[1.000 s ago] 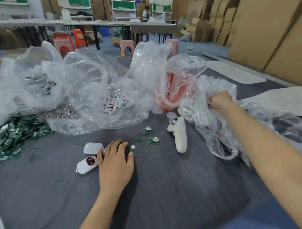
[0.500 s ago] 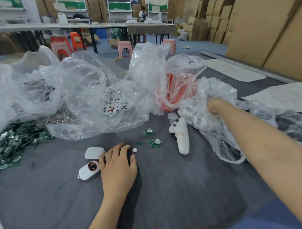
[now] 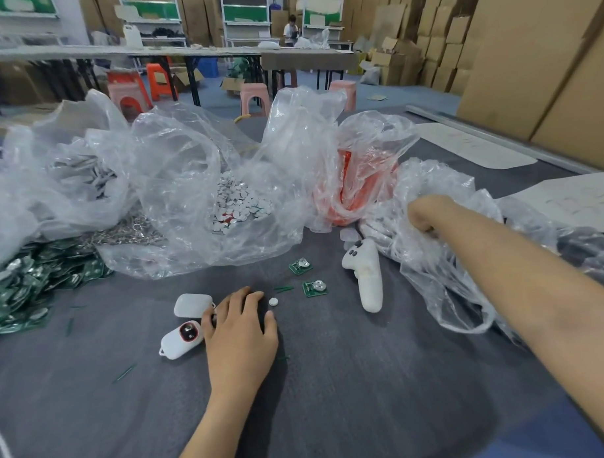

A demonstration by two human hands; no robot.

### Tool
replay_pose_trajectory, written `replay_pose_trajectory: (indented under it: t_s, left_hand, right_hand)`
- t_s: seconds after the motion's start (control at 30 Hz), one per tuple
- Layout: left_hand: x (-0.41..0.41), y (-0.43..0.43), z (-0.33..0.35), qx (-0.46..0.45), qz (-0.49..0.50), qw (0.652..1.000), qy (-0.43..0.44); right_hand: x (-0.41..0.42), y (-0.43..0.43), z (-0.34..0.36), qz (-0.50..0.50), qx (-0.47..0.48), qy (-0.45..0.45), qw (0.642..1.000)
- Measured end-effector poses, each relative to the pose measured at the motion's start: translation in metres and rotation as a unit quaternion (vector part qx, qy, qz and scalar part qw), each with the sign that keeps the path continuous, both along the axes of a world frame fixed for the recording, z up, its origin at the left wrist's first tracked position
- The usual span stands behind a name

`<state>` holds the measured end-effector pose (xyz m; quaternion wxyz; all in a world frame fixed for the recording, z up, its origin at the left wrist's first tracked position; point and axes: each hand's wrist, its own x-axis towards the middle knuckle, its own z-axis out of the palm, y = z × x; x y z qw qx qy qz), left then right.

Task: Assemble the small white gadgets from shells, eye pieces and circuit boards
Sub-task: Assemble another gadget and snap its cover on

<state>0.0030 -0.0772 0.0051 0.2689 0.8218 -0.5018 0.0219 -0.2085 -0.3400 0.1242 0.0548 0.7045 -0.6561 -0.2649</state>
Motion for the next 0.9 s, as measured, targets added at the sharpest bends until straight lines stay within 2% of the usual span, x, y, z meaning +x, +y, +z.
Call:
replay_pose_trajectory:
  t_s: [0.13,0.23,0.33,0.4,0.43,0.47,0.53,0.57,0.6,0.63,0.67,0.7,0.73,0.8,0.83,0.9]
  left_hand:
    - [0.000,-0.001,-0.002,-0.009,0.001,1.000,-0.005]
    - [0.000,-0.001,-0.002,-0.015,0.002,1.000,-0.005]
    - [0.000,0.000,-0.001,-0.005,-0.001,1.000,0.000]
    - [-0.001,0.001,0.001,0.002,-0.004,1.000,0.011]
    - [-0.001,0.001,0.001,0.002,-0.005,1.000,0.016]
    - [0.000,0.001,0.002,-0.004,-0.004,1.000,0.019]
    - [0.000,0.003,0.005,-0.059,-0.003,0.998,0.035]
    - [0.001,0.005,0.006,-0.126,-0.017,0.991,0.049]
    - [0.001,0.007,0.007,-0.210,-0.046,0.975,0.060]
    - [0.001,0.011,0.007,-0.283,-0.077,0.953,0.075]
    - [-0.001,0.014,0.008,-0.320,-0.108,0.936,0.104]
    - [-0.003,0.016,0.009,-0.325,-0.138,0.924,0.144]
    - [-0.006,0.017,0.012,-0.312,-0.166,0.915,0.194]
    - [-0.007,0.017,0.013,-0.286,-0.197,0.895,0.280]
    - [-0.007,0.017,0.013,-0.281,-0.196,0.894,0.288]
    - [-0.003,0.016,0.013,-0.270,-0.171,0.912,0.256]
  right_hand:
    - [0.001,0.003,-0.003,0.015,0.001,0.005,1.000]
    - [0.000,0.005,-0.004,0.010,-0.043,-0.021,0.999]
    - [-0.007,0.004,-0.011,0.028,-0.124,-0.084,0.988]
    - [-0.009,0.005,-0.013,0.021,-0.191,-0.155,0.969]
    - [-0.009,0.001,-0.010,0.008,-0.238,-0.203,0.950]
    - [-0.009,0.000,-0.005,-0.012,-0.295,-0.274,0.915]
    - [-0.007,0.007,0.010,-0.056,-0.403,-0.447,0.797]
    - [-0.004,0.016,0.019,-0.051,-0.440,-0.510,0.737]
    - [0.002,0.029,0.027,-0.036,-0.435,-0.575,0.692]
    - [0.010,0.044,0.032,-0.004,-0.393,-0.650,0.650]
    - [0.021,0.065,0.032,0.015,-0.301,-0.733,0.609]
    - [0.033,0.089,0.026,0.024,-0.176,-0.796,0.579]
    - [0.045,0.114,0.016,0.033,-0.049,-0.823,0.566]
    - [0.066,0.155,-0.010,0.084,0.115,-0.793,0.593]
    - [0.073,0.169,-0.023,0.113,0.157,-0.766,0.613]
    - [0.081,0.186,-0.039,0.137,0.224,-0.741,0.618]
